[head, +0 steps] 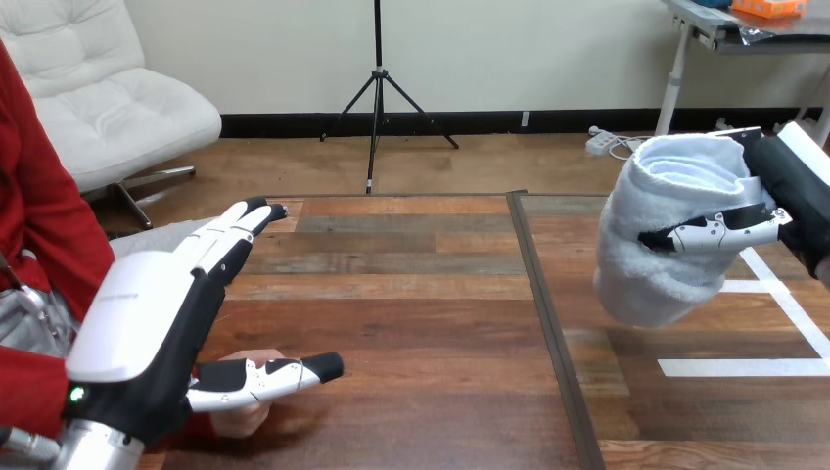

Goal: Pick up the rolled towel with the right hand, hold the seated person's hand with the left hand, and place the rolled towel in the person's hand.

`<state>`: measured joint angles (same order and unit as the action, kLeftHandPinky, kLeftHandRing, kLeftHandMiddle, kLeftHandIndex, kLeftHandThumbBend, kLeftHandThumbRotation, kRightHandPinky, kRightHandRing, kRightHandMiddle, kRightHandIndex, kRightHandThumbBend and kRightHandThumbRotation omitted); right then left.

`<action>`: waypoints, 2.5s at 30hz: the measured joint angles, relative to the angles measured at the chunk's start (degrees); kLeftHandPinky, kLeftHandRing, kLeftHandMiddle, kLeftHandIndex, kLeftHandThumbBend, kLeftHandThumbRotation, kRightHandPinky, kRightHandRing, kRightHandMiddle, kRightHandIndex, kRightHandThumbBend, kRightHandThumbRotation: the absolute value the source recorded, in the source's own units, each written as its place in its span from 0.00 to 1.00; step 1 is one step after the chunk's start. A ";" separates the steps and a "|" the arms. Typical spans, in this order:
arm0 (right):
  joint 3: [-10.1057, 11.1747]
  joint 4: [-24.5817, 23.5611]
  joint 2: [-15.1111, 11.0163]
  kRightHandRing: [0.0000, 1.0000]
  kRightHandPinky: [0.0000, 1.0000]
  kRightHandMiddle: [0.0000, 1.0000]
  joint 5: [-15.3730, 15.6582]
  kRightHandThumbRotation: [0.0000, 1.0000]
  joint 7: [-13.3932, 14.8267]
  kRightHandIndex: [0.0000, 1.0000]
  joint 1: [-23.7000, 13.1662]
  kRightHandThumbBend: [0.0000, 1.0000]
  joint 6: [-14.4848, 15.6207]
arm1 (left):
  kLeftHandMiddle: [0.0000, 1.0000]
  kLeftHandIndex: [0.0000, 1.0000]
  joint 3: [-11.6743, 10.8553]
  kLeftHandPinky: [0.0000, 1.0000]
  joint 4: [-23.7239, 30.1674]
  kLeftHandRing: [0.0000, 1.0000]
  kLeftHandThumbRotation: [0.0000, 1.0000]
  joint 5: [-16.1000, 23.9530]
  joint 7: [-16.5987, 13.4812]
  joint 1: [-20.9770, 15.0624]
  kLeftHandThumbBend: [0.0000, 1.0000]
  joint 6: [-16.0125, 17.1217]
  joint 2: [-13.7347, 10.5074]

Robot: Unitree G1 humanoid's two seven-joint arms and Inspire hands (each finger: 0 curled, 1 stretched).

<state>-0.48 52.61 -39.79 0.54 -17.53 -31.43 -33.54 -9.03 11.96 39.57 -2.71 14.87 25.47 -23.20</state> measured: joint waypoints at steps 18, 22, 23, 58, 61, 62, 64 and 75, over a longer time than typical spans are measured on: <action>1.38 -0.53 0.06 0.34 0.30 0.39 -0.23 0.00 -0.61 0.43 0.00 0.85 1.06 | 0.88 0.87 0.04 0.71 -0.07 0.85 0.57 3.00 5.34 -1.87 1.00 -2.54 -6.63; 1.41 -0.53 0.06 0.35 0.31 0.39 -0.22 0.00 -0.88 0.43 0.00 0.85 0.98 | 0.87 0.86 0.21 0.73 -0.50 0.84 0.54 0.63 9.36 -2.59 1.00 -2.86 -8.51; 1.41 -0.53 0.06 0.35 0.31 0.40 -0.19 0.00 -0.88 0.43 0.00 0.85 0.98 | 0.87 0.86 0.27 0.73 -0.64 0.84 0.54 0.24 10.25 -2.75 1.00 -2.90 -8.98; 1.39 -0.48 0.21 0.39 0.35 0.44 2.39 0.00 -0.88 0.43 0.00 0.85 -1.29 | 0.92 0.89 4.81 0.86 -6.63 0.91 0.50 -3.10 23.52 -6.38 1.00 -12.08 -14.04; 1.39 -0.48 0.22 0.39 0.35 0.44 2.39 0.00 -0.88 0.43 0.00 0.85 -1.29 | 0.93 0.90 4.93 0.87 -6.64 0.92 0.50 -2.89 24.47 -6.42 1.00 -13.75 -14.25; 1.39 -0.48 0.22 0.39 0.35 0.44 2.39 0.00 -0.88 0.43 0.00 0.85 -1.29 | 0.93 0.90 4.98 0.87 -6.62 0.92 0.50 -2.78 24.70 -6.43 1.00 -14.22 -14.31; 1.39 -0.48 0.22 0.39 0.35 0.44 2.39 0.00 -0.88 0.43 0.00 0.85 -1.30 | 0.93 0.90 5.10 0.87 -6.61 0.92 0.48 -2.41 25.25 -6.51 1.00 -15.25 -14.43; 1.39 -0.31 0.23 0.38 0.34 0.42 2.37 0.00 -0.89 0.43 0.00 0.85 -1.52 | 0.93 0.90 5.88 0.86 -6.63 0.92 0.41 -0.45 25.82 -6.55 1.00 -18.64 -14.96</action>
<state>0.92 52.30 -39.56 2.90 -18.42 -31.42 -35.06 -3.15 5.33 39.12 23.12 8.33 6.83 -38.16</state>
